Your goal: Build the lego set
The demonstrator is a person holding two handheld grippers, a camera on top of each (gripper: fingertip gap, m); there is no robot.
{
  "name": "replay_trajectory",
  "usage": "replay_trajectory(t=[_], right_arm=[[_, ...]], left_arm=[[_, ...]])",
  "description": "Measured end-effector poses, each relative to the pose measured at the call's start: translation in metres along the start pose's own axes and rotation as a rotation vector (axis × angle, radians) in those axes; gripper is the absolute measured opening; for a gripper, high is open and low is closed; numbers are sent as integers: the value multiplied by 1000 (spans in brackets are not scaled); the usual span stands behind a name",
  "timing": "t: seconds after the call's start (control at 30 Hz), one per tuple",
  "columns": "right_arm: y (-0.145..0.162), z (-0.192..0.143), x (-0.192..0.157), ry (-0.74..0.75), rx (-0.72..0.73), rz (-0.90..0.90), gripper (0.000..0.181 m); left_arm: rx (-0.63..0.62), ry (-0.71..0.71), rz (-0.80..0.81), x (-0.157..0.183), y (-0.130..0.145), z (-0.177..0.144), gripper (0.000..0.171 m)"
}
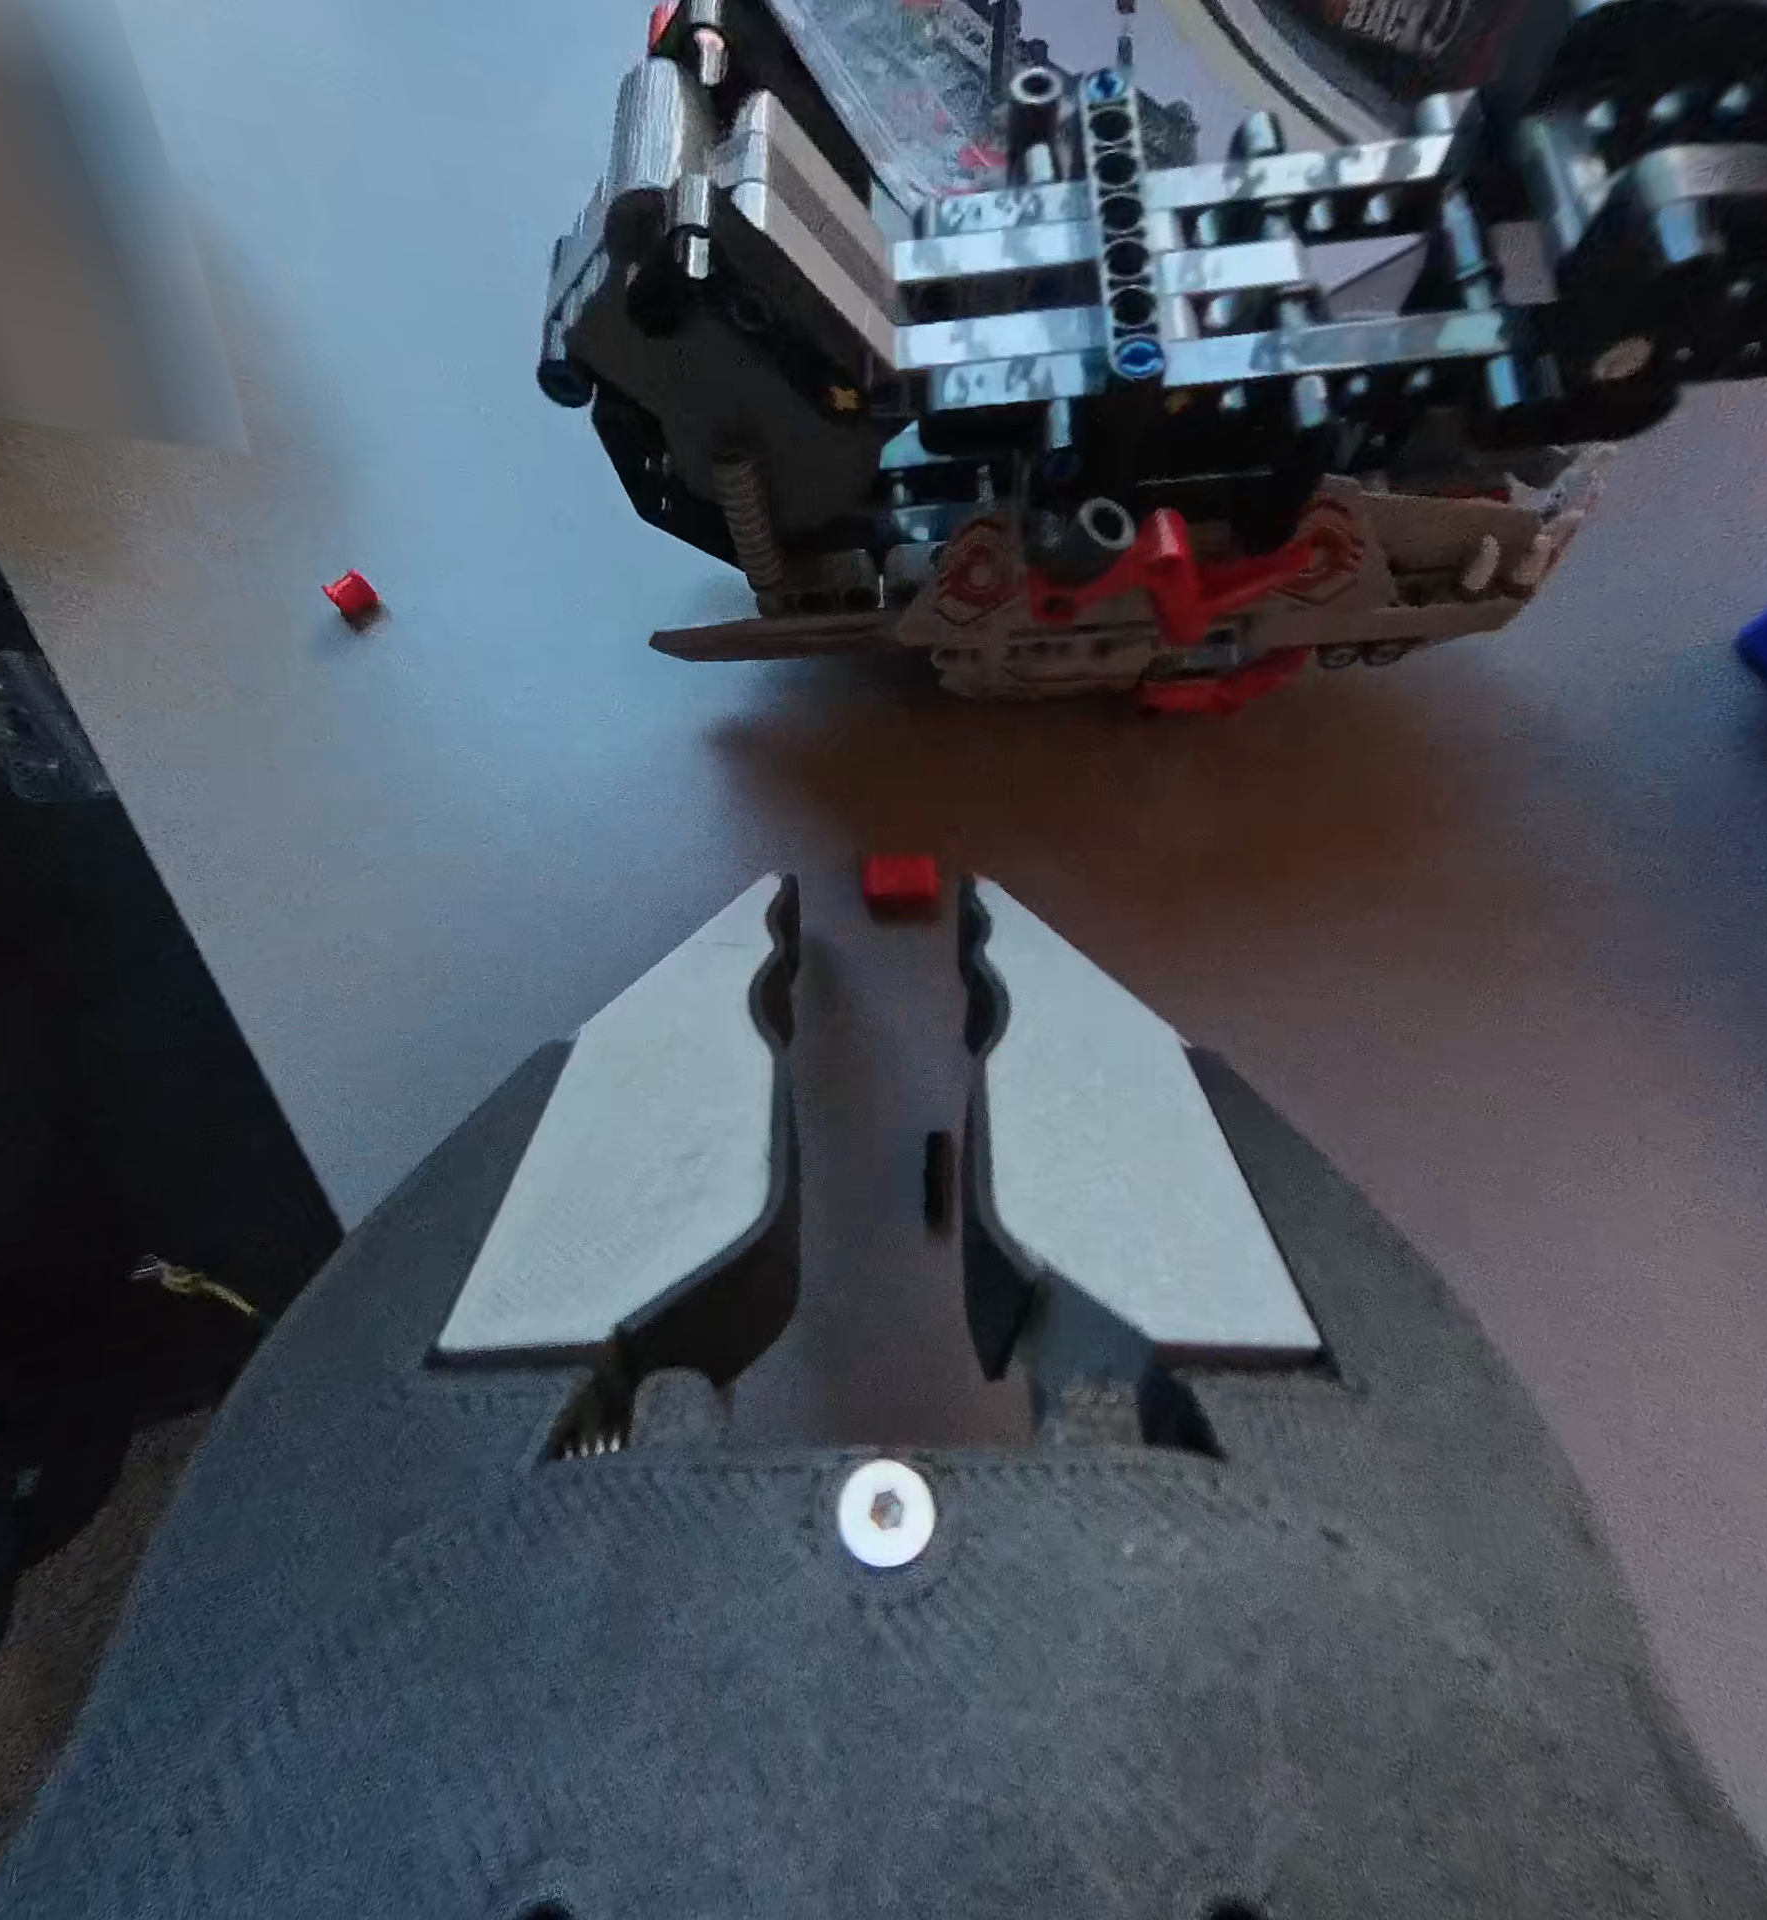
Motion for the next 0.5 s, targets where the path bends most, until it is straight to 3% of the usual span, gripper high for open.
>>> replay_trajectory(t=[0.07,0.1,0.27,0.4,0.5], right_arm=[[3,11,2,18,-37,-37,24],[2,13,2,15,-29,-43,14],[-5,9,-11,18,-16,-69,12],[-68,-10,-72,21,272,-192,11],[-112,-15,-113,90,467,-352,11]], left_arm=[[-7,-6,8,0,1,1,23],[-10,-6,10,1,1,1,23],[-26,-22,-9,-3,-2,11,25],[24,-2,-125,-7,-14,20,25],[101,109,-271,-5,-27,19,26]])
Point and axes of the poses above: each gripper's, where its closed fingertips meet, z out along the fingers, y out of its underside, x = y × z across the jaws, the point moved 1 cm from there along -z, back along the fingers, and after that the axes turned 1 degree about x, right-handed, at the moved point
